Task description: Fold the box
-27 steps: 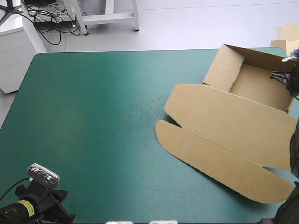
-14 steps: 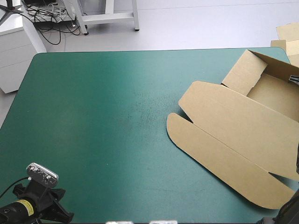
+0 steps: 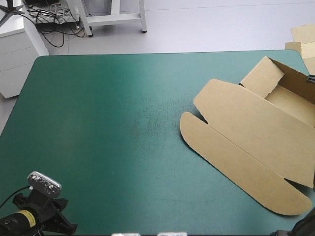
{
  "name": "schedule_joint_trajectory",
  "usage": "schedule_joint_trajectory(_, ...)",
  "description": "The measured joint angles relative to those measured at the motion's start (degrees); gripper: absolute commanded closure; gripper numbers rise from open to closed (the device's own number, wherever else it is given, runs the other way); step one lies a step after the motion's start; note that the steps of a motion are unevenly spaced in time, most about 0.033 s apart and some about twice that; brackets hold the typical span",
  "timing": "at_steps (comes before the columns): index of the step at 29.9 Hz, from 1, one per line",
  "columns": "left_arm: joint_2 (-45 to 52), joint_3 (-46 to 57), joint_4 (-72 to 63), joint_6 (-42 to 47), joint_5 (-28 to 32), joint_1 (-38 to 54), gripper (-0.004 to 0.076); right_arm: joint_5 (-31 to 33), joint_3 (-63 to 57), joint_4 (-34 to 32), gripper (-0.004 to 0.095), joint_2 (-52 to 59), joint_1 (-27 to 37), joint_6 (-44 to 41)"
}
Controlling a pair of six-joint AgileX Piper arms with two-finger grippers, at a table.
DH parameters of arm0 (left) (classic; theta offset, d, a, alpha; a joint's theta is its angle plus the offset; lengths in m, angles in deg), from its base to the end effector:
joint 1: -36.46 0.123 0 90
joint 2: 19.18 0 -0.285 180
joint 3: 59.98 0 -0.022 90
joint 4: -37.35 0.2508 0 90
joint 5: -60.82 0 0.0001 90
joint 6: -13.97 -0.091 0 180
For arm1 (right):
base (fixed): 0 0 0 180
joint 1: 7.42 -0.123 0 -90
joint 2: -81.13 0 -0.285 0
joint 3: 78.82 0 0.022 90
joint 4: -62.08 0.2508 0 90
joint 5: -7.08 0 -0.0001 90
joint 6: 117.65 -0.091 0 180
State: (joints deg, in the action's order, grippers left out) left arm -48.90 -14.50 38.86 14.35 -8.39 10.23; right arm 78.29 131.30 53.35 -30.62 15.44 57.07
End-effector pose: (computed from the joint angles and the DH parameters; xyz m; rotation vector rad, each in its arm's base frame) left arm 0.0389 -0.0166 0.2756 0.5669 2.4623 -0.1527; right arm 0.3560 -0.1643 0.3660 0.6332 2.6051 -0.3062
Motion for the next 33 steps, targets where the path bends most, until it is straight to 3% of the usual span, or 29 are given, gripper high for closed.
schedule_joint_trajectory(3, 0.0, 0.95, 0.0, 0.0, 0.04, 0.0, 0.0734, 0.06, 0.0, 1.29, 0.0451, 4.4, 0.0, 0.23)
schedule_joint_trajectory(6, 0.0, 1.74, -0.05, 0.0, 1.35, 0.0, 0.0734, 0.18, 0.0, 4.38, 0.0543, 9.26, 0.0, 0.23)
schedule_joint_trajectory(11, 0.0, 2.34, -0.05, 0.0, 6.36, 0.0, 0.0734, 0.18, -1.1, 13.36, 0.0901, 19.49, 0.0, 2.37)
schedule_joint_trajectory(12, 0.0, 2.4, -0.05, 0.0, 7.09, 0.0, 0.0734, 0.18, -2.25, 15.45, 0.0923, 22.15, 0.0, 3.36)
schedule_joint_trajectory(16, 0.0, 2.51, -0.05, 0.0, 8.88, 0.0, 0.0734, 0.18, -10.26, 20.13, 0.0913, 33.57, 0.0, 6.02)
schedule_joint_trajectory(23, 0.0, 2.51, -0.05, -0.38, 11.2, 0.0, 0.0734, 0.18, -28.85, 20.76, 0.0913, 54.52, -0.39, 7.79)
schedule_joint_trajectory(33, 2.19, 2.51, -0.32, -2.51, 11.87, 0.0, 0.0734, 0.16, -52.6, 22.0, 0.0913, 74.69, -9.87, 14.46)
